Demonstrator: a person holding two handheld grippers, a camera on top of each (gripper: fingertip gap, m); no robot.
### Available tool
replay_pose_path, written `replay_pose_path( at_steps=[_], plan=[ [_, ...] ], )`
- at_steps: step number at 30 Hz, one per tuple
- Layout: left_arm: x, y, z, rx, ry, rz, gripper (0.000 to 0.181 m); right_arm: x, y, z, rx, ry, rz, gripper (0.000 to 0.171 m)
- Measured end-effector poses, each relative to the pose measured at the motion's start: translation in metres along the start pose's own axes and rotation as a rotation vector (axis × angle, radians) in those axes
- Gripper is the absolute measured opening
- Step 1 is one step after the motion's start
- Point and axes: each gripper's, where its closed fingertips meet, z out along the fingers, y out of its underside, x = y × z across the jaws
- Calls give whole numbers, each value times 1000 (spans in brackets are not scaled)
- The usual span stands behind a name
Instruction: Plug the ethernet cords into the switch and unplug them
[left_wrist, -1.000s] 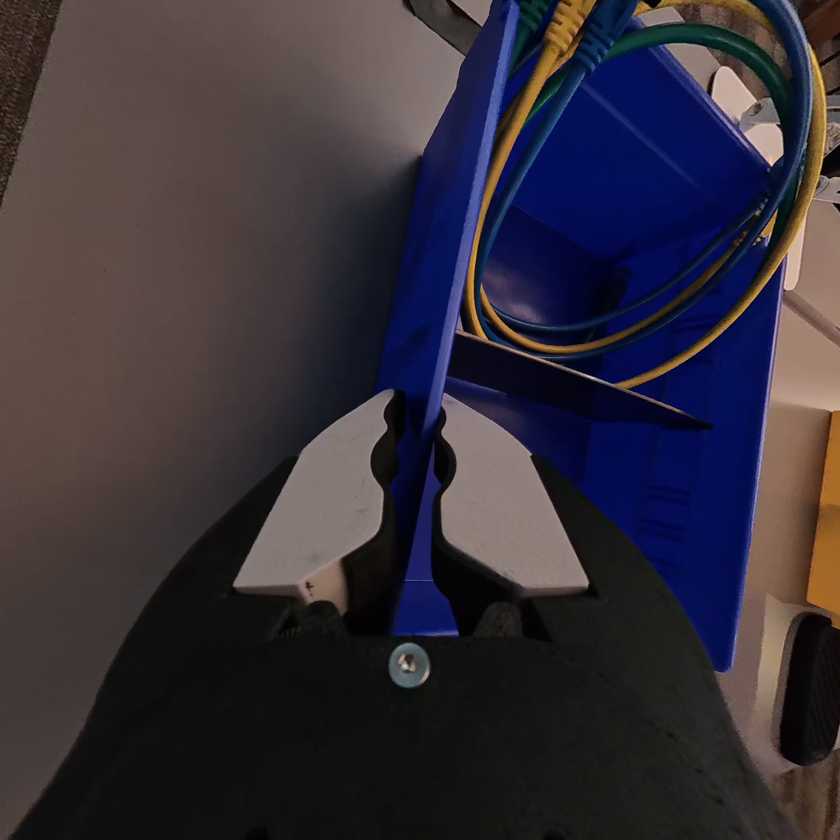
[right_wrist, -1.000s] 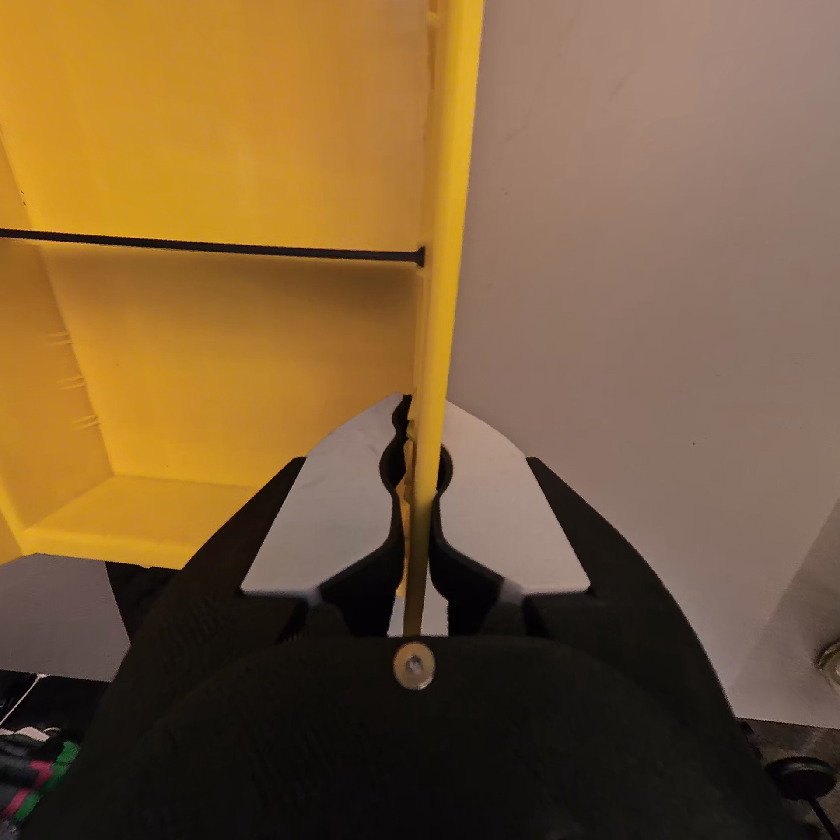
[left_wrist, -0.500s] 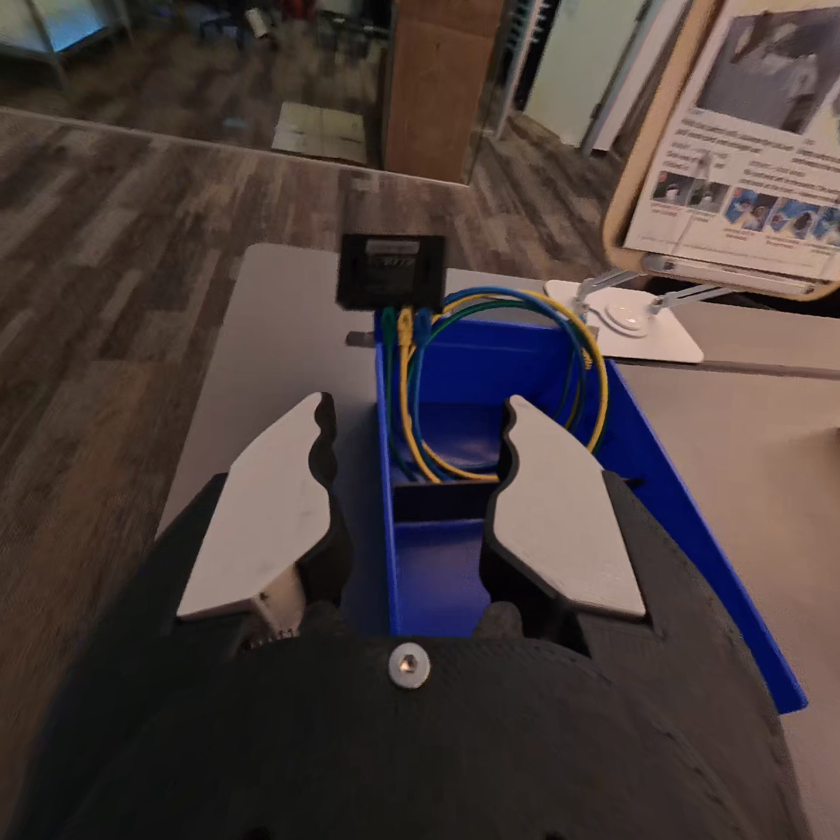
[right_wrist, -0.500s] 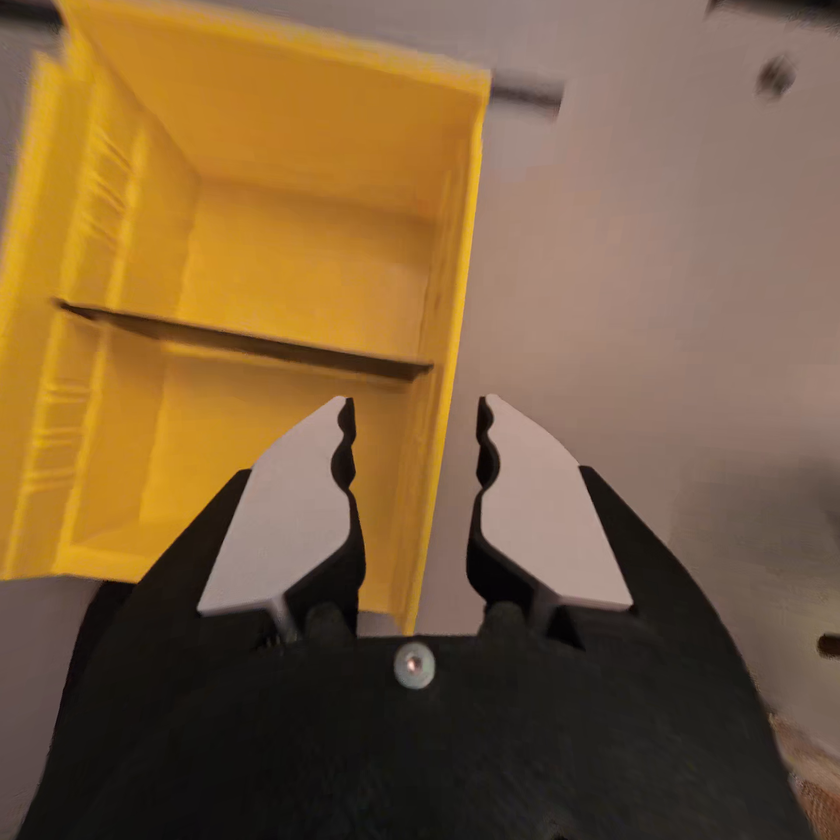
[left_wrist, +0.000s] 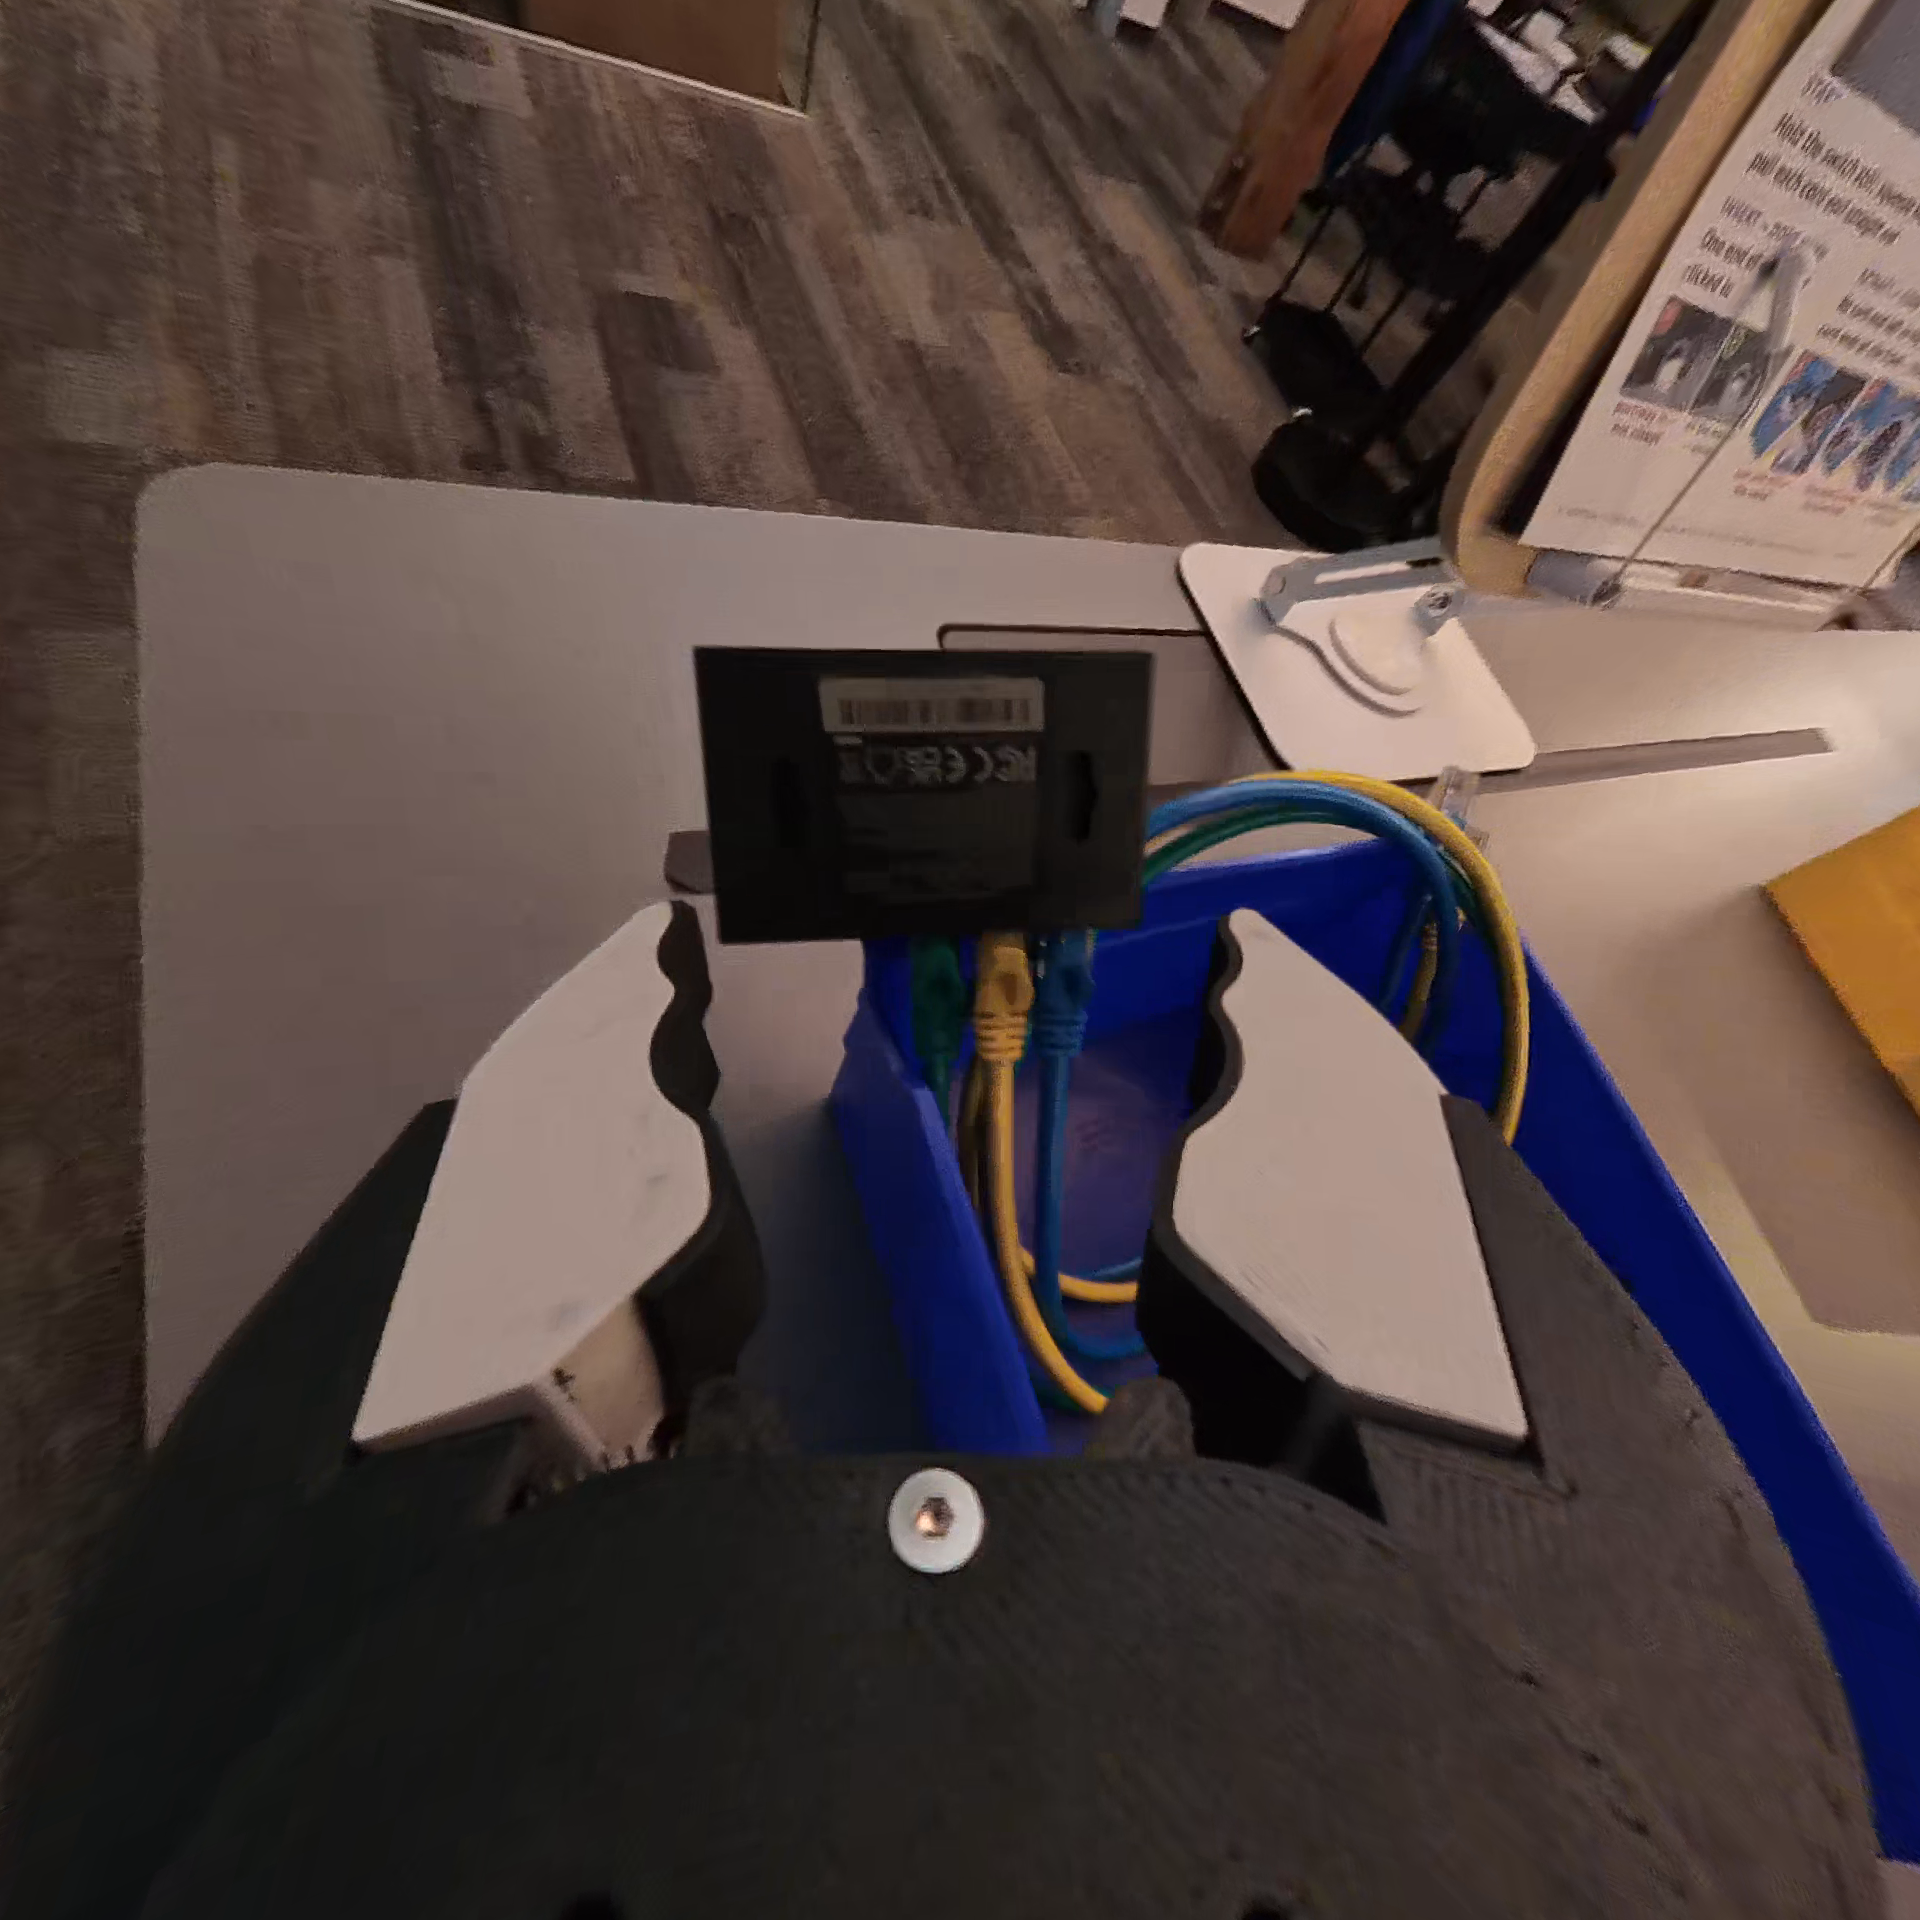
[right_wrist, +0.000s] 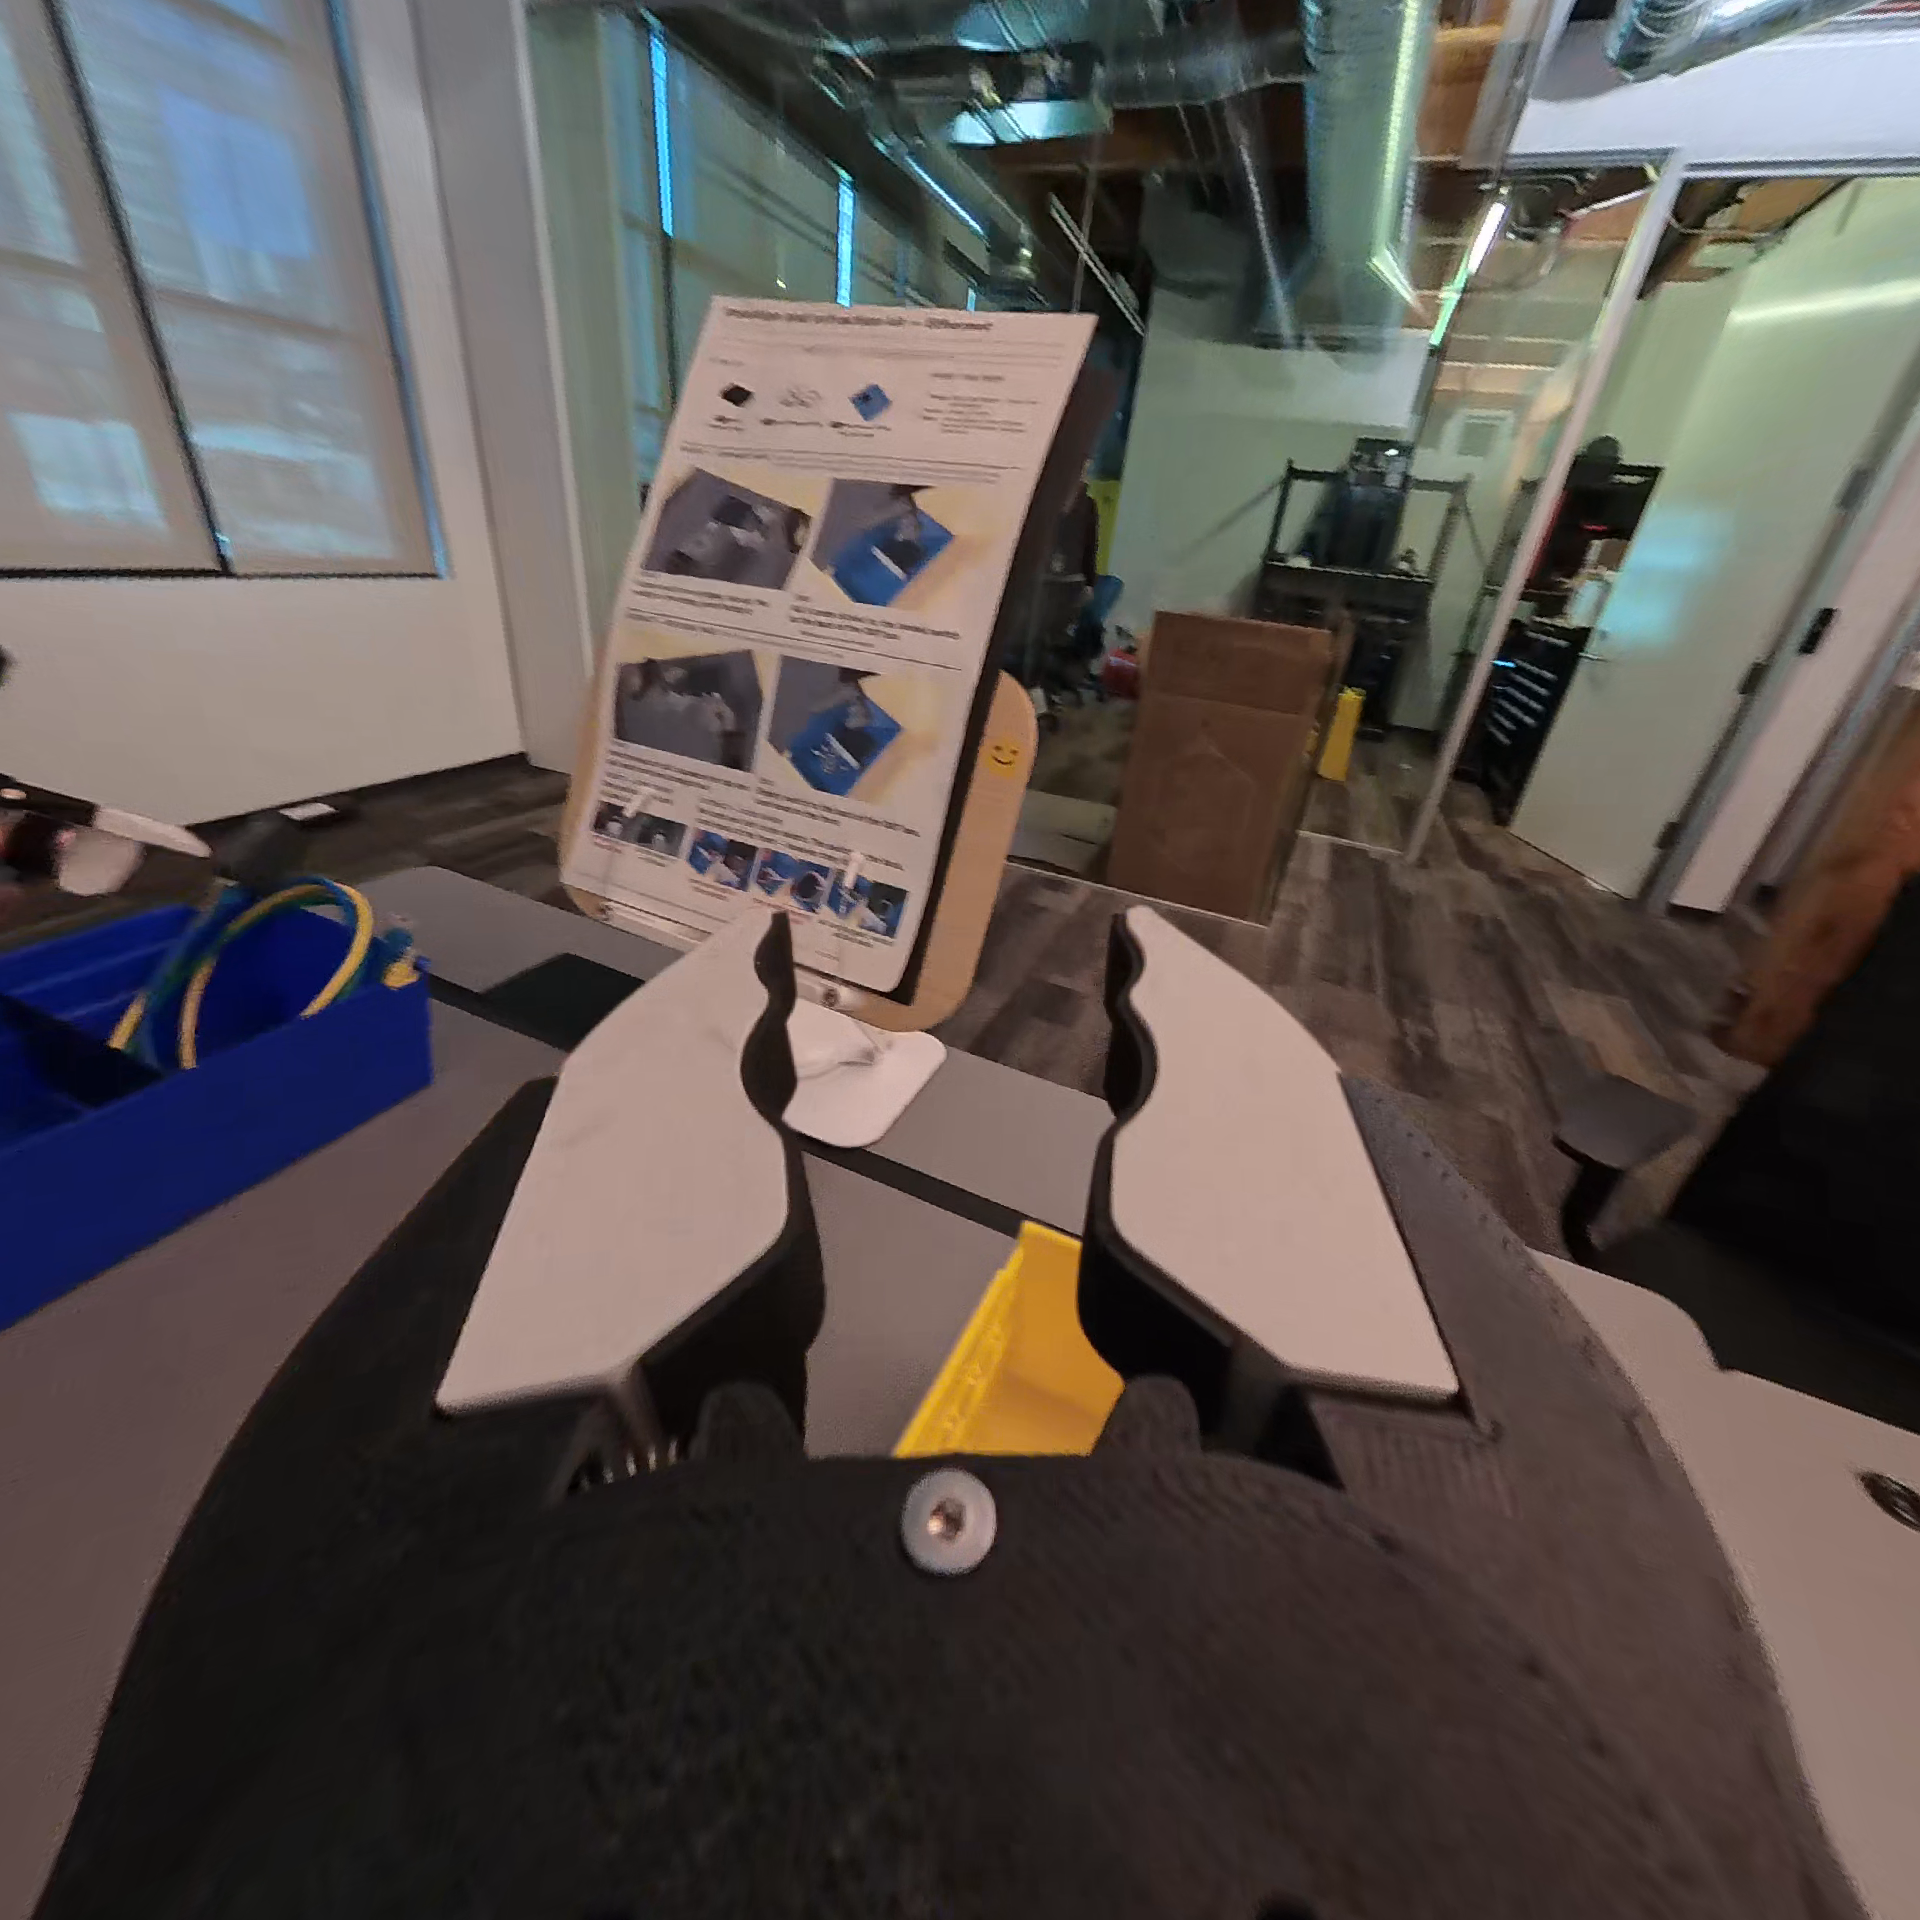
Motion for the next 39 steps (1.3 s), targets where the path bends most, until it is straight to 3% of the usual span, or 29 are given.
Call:
replay_pose_path(
  at_steps=[3,7,12,16,20,23,25,32,36,39],
  plan=[
    [-11,1,10,3,138,-17,95,-14,8,2,-10,-69,21,58],
    [-3,-6,13,20,439,-114,89,-22,24,3,-88,-116,6,58],
    [3,-15,21,-47,556,-100,90,-32,37,12,-142,-100,-49,58],
    [2,-10,22,-38,568,-59,86,-45,49,25,-183,-117,-67,58],
    [0,-23,-2,206,571,-109,79,-57,53,35,-202,-164,-59,58],
    [-17,-27,-23,396,490,-152,65,-55,48,36,-190,-156,-66,58],
    [-27,-21,-34,462,430,-175,65,-54,45,34,-178,-155,-66,58],
    [-12,10,-51,562,274,-201,67,-41,35,22,-122,-162,3,58],
    [13,8,-49,599,270,-202,72,-26,33,13,-105,-155,52,58],
    [5,-2,-52,555,270,-178,78,-14,32,5,-100,-151,93,58]
  ],
)
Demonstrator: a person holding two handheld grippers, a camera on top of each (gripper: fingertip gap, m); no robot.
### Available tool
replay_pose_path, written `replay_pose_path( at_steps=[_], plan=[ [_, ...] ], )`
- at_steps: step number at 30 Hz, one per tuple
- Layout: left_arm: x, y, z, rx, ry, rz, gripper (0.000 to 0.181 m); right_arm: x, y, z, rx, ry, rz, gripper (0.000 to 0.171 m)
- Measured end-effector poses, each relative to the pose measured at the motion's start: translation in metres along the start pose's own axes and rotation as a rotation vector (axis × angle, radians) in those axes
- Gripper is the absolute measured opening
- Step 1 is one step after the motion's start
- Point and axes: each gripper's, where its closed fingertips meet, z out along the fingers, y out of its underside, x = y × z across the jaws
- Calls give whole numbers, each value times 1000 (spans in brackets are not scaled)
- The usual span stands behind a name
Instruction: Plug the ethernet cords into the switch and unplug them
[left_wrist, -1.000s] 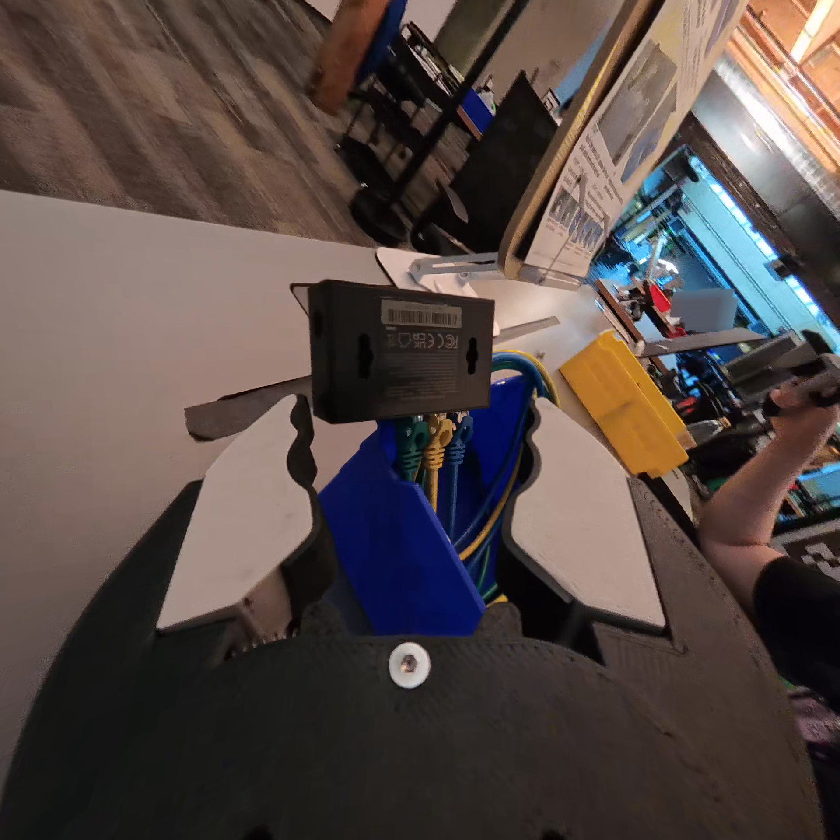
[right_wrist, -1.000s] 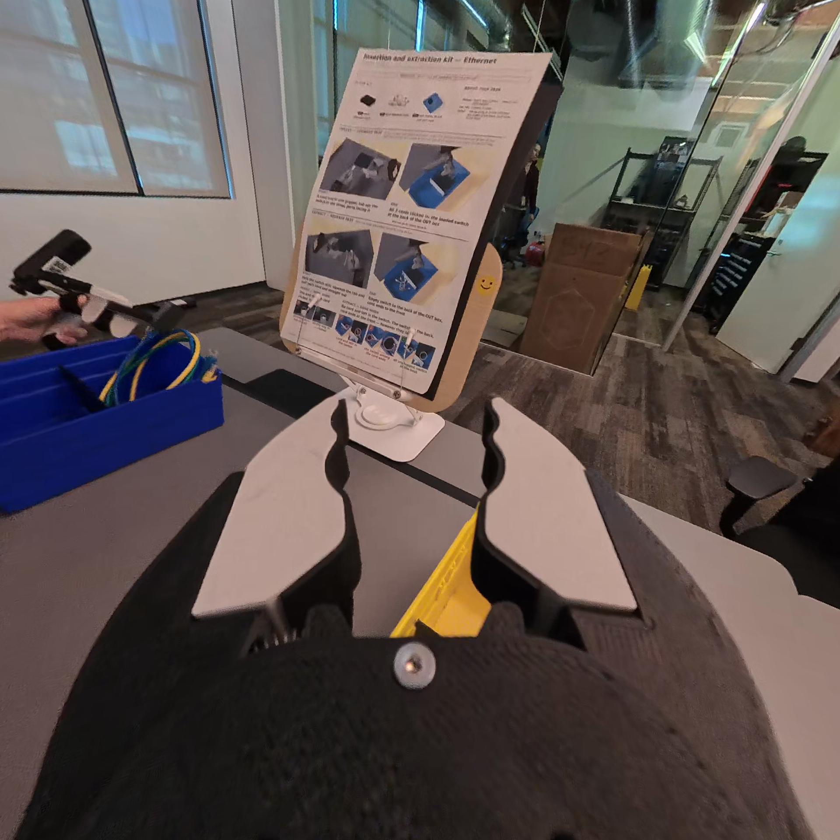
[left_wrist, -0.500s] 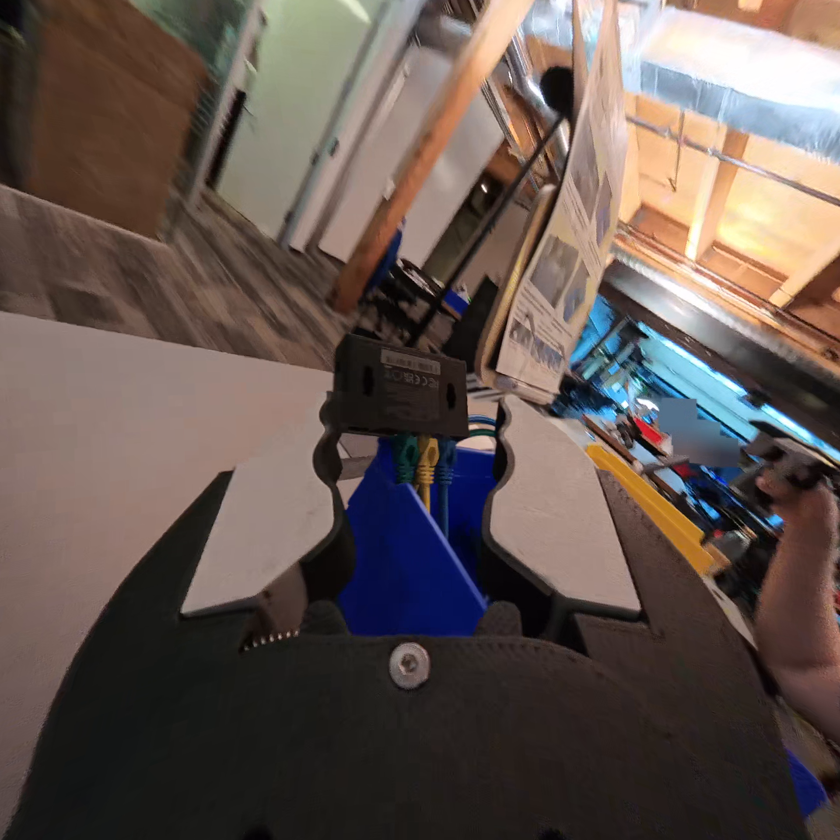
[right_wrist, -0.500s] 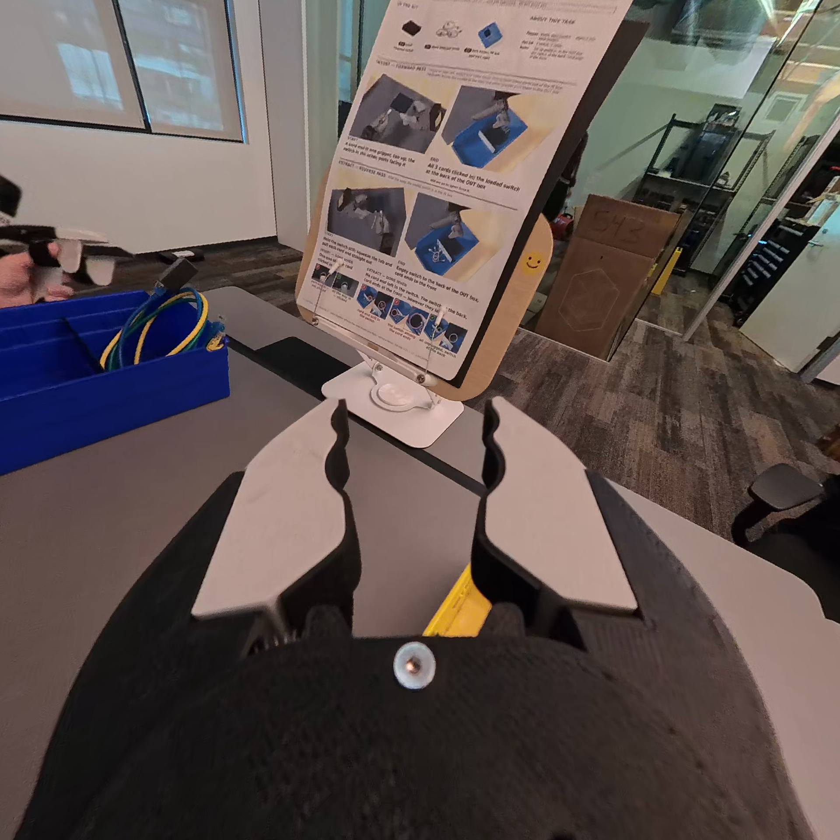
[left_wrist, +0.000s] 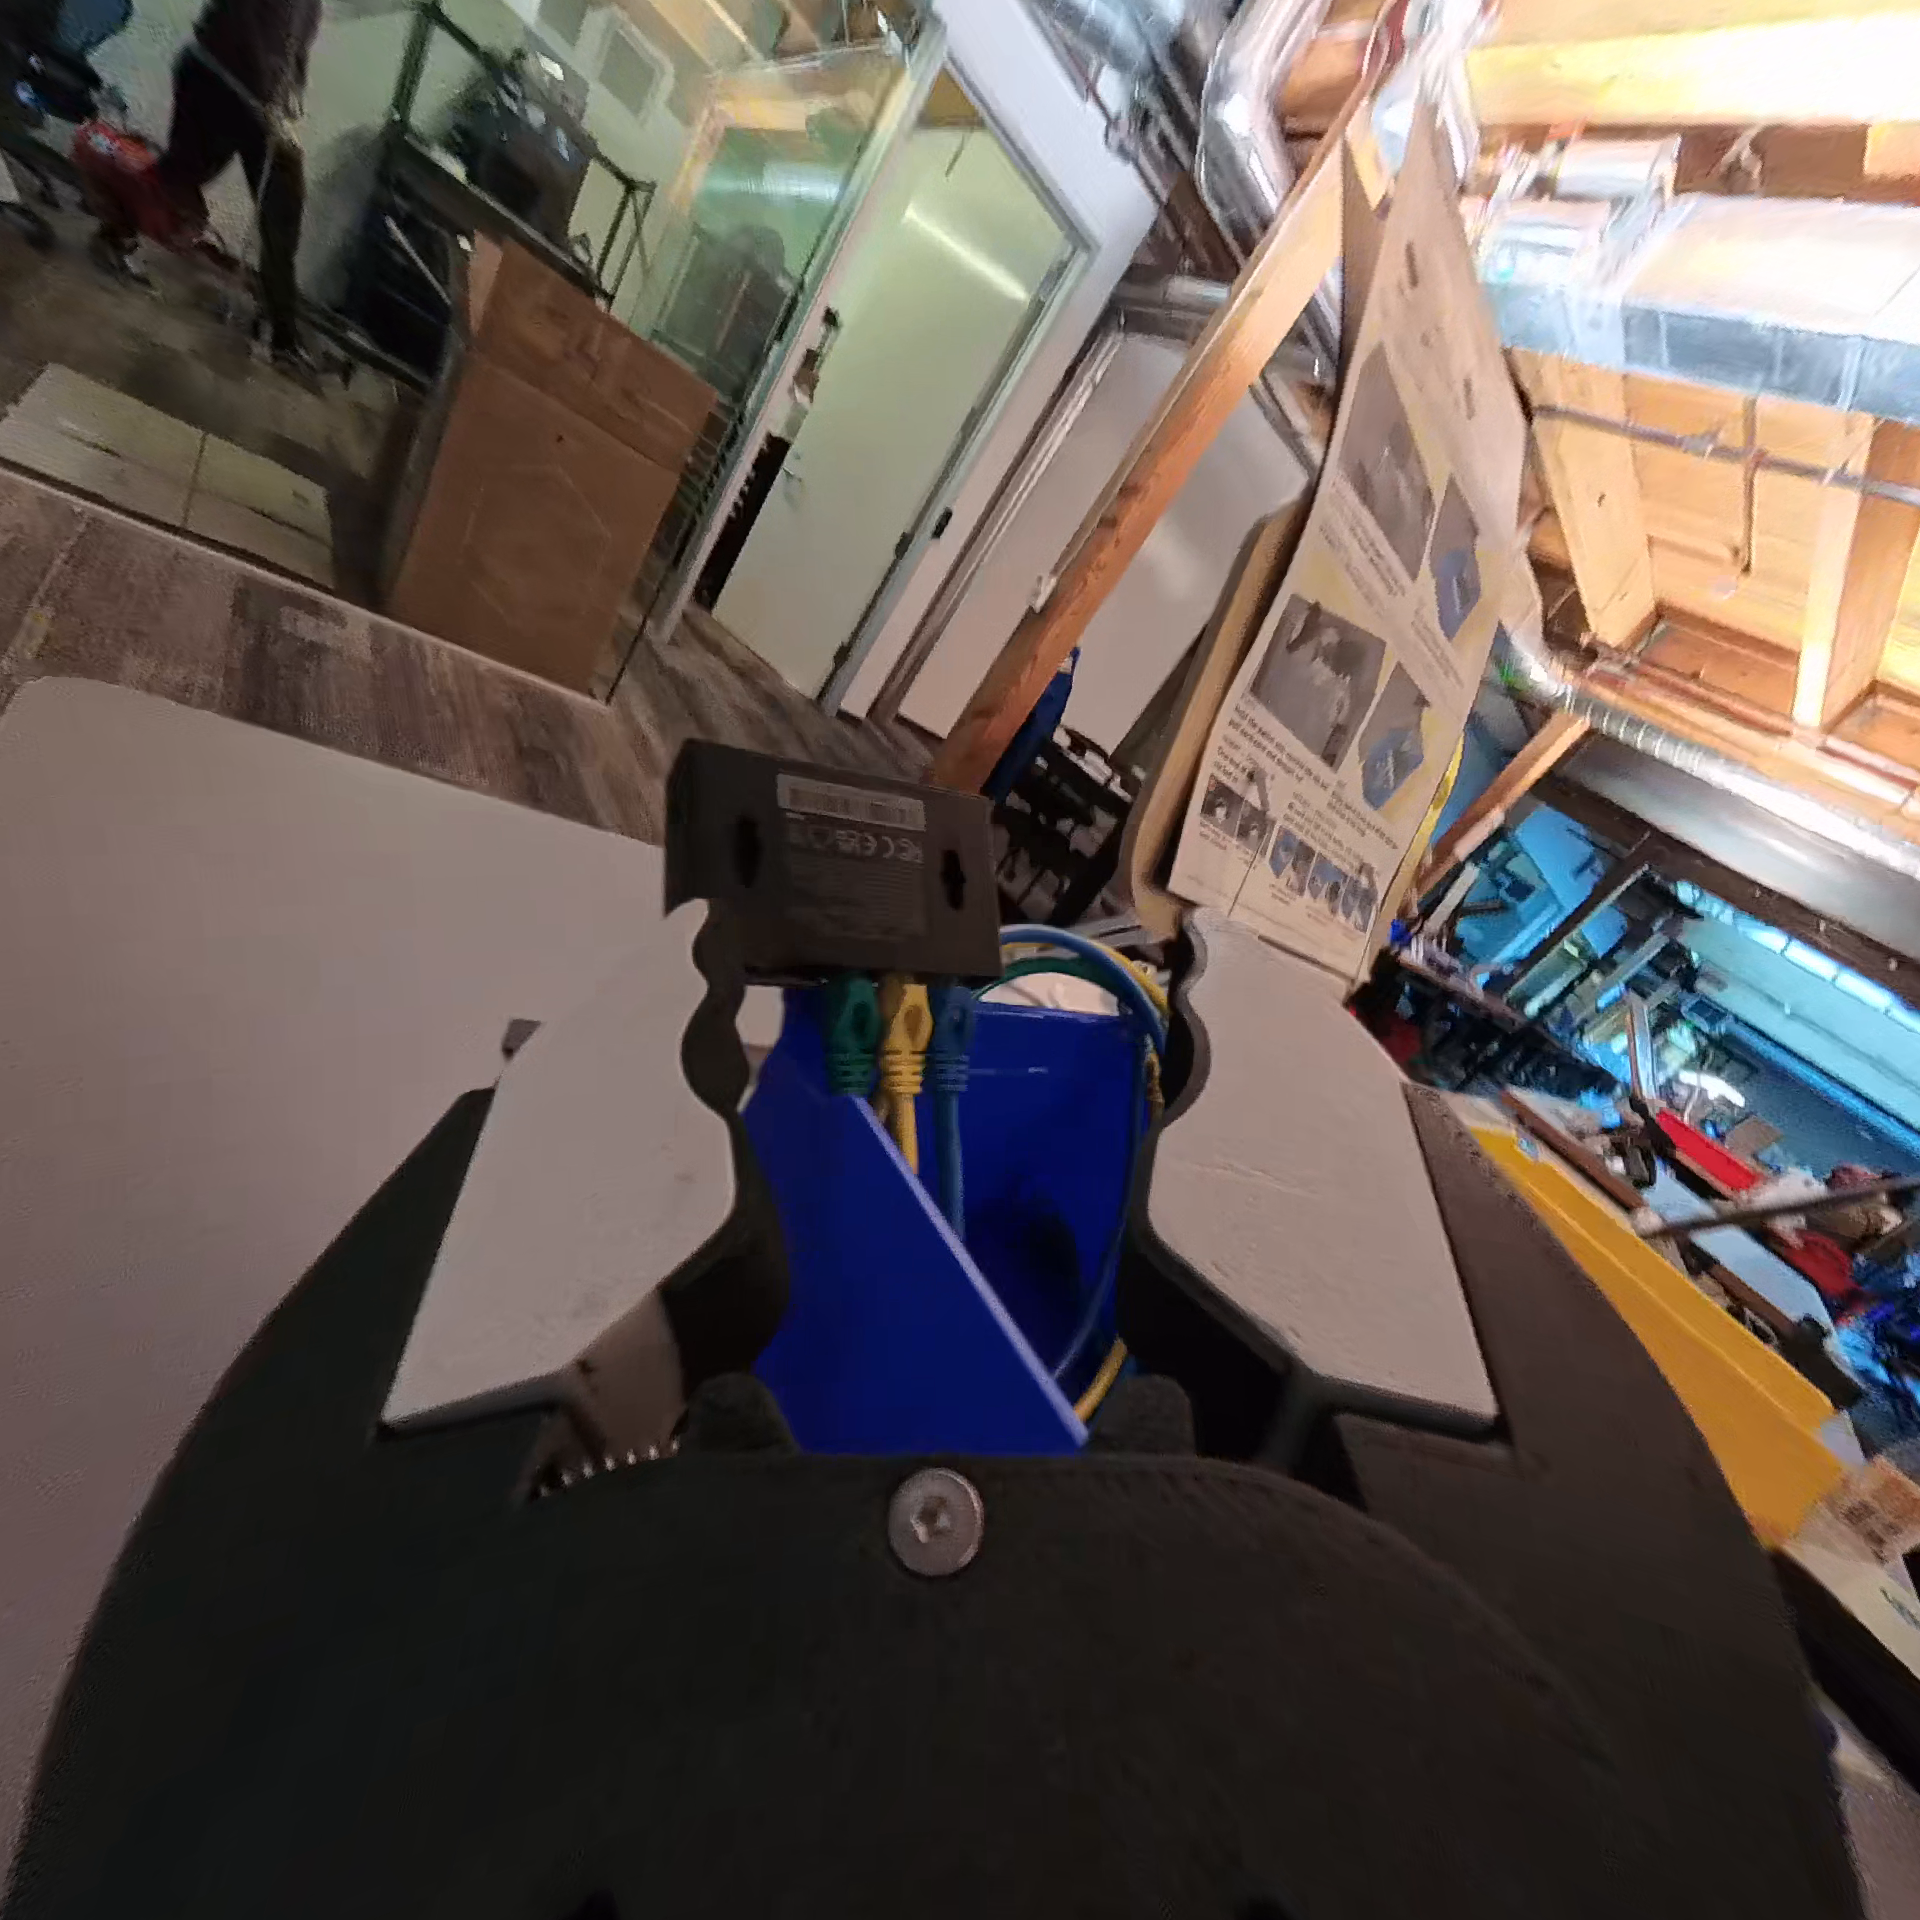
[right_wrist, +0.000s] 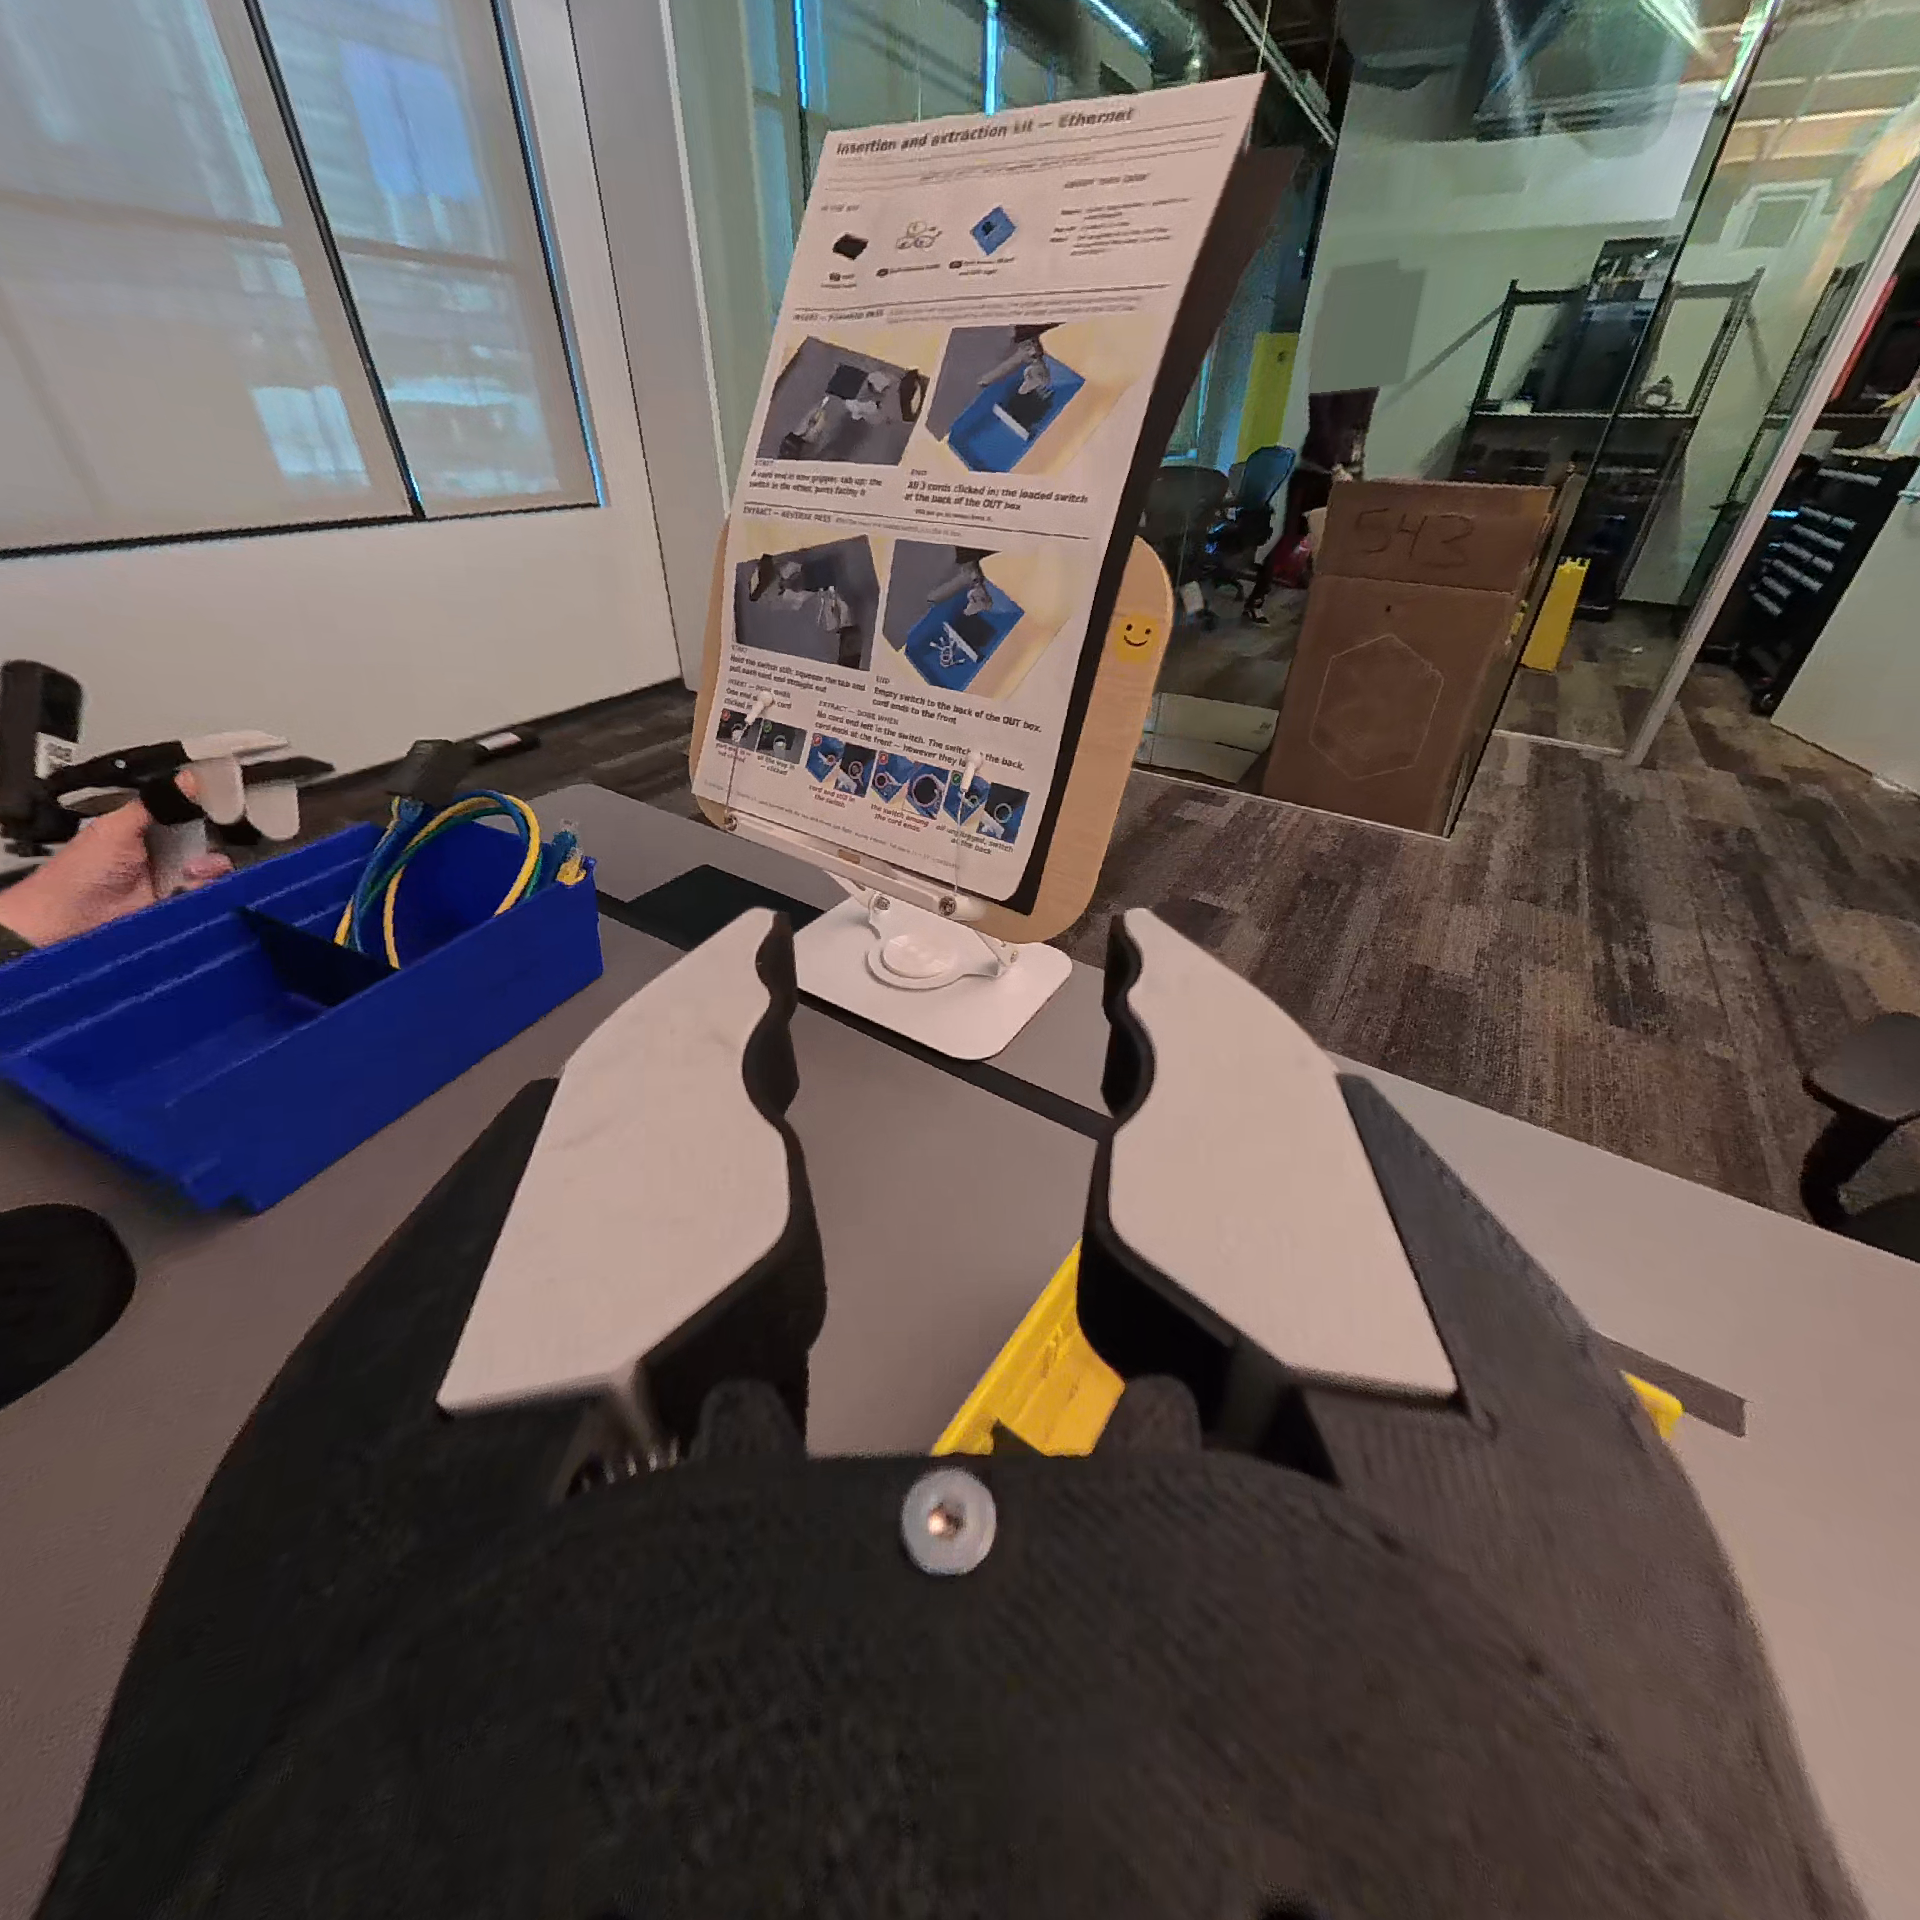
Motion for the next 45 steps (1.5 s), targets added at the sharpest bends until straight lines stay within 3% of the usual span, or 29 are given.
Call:
replay_pose_path(
  at_steps=[4,14,18,22,23,26,31,37,45],
  plan=[
    [-28,10,9,-183,34,-35,85,9,-1,-6,21,3,32,58],
    [-40,21,55,-342,409,-200,86,3,26,33,-71,-2,0,53],
    [-21,25,58,-363,595,-241,70,-1,43,48,-146,3,-29,53],
    [-10,29,57,-402,614,-167,48,-6,50,53,-181,-7,-50,53],
    [-6,28,54,-423,622,-156,32,-7,50,52,-185,-8,-56,53],
    [6,21,51,-479,546,-49,29,-6,47,49,-181,-2,-65,53],
    [66,-10,43,-543,450,199,28,-7,36,41,-131,-28,-45,53],
    [157,-47,52,-631,213,546,27,-12,20,30,-67,-60,-42,52],
    [309,-121,65,-512,82,657,28,-14,5,18,18,-113,-2,52]
  ],
)
